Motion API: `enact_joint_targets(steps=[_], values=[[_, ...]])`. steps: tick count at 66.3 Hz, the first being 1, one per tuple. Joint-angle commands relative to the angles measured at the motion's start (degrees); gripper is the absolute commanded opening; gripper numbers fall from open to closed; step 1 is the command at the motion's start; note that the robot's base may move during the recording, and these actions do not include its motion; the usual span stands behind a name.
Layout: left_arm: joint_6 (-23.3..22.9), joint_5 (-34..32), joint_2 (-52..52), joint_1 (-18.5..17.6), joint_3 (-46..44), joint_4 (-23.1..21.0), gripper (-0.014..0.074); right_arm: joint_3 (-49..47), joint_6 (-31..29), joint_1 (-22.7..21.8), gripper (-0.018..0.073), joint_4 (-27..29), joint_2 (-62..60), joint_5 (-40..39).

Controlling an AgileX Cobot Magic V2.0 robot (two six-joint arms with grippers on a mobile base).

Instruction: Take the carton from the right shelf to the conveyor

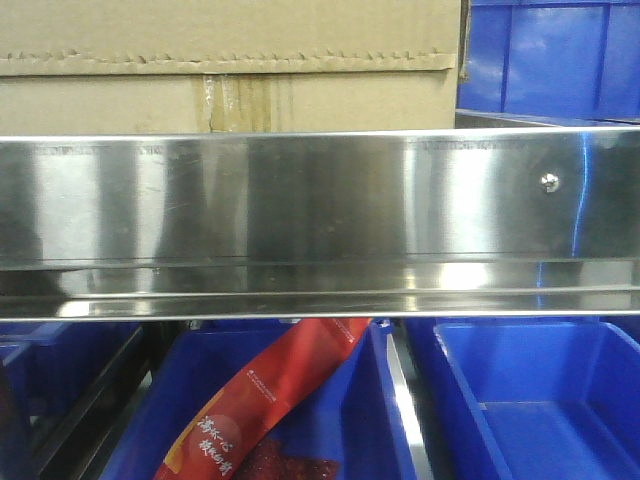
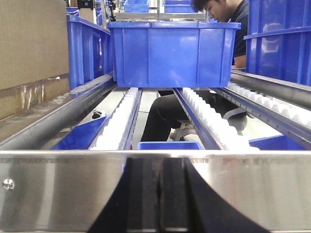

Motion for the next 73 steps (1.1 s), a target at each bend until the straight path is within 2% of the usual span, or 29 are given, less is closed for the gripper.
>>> enact_joint_targets(steps=[1, 32, 46, 58, 62, 66, 73], values=[[0.1, -1.0, -0.2, 0.0, -0.2, 0.0, 0.0015, 0.0, -0.2, -0.2, -0.0078, 0.0, -0.2, -1.4], [0.1, -2.6, -0.2, 0.0, -0.2, 0.1, 0.0015, 0.0, -0.2, -0.2, -0.0078, 0.0, -0.2, -1.4], [0.1, -3.2, -0.2, 0.0, -0.2, 0.1, 0.0015, 0.0, -0.2, -0.2, -0.0078, 0.0, -0.2, -3.8], [0.1, -9.2, -0.2, 0.0, -0.2, 0.0, 0.0015, 0.0, -0.1, -0.2, -0.0078, 0.1, -0.2, -7.1], [0.1, -10.5, -0.2, 0.0, -0.2, 0.0, 0.0015, 0.0, 1.7, -0.2, -0.0078, 2.8, -0.2, -9.1], [0.1, -8.0, -0.2, 0.0, -2.8, 0.0, 0.0015, -2.9, 2.1, -0.1, -0.0078, 4.3, -0.2, -7.2], [0.1, 2.7, -0.2, 0.0, -10.8, 0.1, 0.0023, -12.1, 2.1, -0.1, -0.0078, 4.3, -0.2, 2.9]])
